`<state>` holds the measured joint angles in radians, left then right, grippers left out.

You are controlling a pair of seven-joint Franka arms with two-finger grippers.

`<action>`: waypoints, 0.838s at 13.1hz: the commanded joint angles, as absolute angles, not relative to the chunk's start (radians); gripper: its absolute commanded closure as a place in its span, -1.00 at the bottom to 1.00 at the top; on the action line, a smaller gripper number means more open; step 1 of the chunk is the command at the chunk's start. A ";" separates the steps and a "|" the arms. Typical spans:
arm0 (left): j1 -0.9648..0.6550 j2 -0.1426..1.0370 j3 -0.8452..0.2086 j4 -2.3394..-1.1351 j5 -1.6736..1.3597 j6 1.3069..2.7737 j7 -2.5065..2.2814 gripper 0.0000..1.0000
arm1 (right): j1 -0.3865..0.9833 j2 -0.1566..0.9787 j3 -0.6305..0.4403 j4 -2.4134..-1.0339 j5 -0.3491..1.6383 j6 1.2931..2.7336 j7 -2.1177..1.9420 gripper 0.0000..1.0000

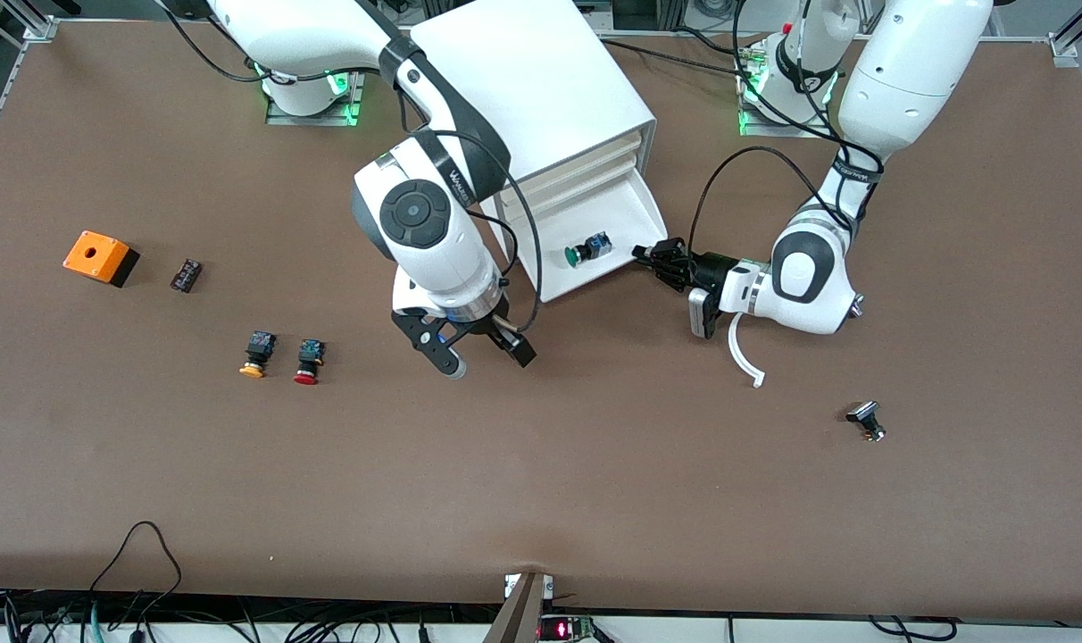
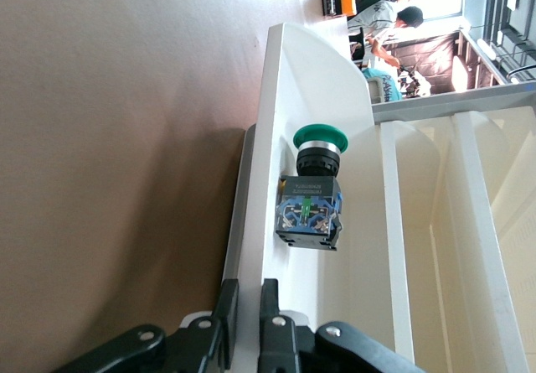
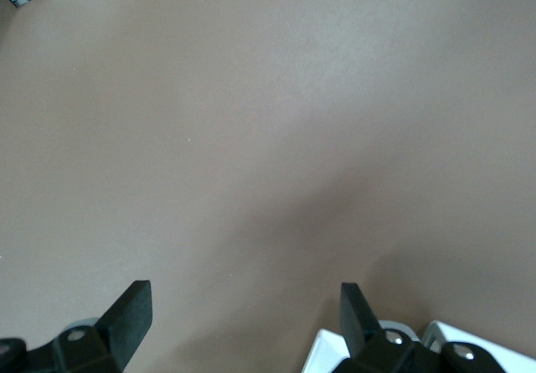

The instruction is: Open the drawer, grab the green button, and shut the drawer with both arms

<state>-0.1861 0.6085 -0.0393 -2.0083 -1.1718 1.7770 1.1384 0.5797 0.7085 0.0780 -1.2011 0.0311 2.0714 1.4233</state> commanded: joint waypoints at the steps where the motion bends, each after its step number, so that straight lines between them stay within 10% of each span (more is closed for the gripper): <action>1: -0.170 0.609 -0.035 -1.967 -1.138 1.769 1.110 -0.99 | 0.613 0.733 0.069 -1.160 0.034 2.086 1.503 -0.98; 6: -0.134 0.505 -0.029 -1.905 -0.995 1.724 0.938 -1.00 | 0.679 0.787 0.071 -1.078 0.035 2.092 1.618 -0.98; 11: -0.094 0.489 -0.031 -1.565 -0.538 1.491 0.562 -1.00 | 0.735 0.876 0.121 -0.988 0.041 1.985 1.672 -0.98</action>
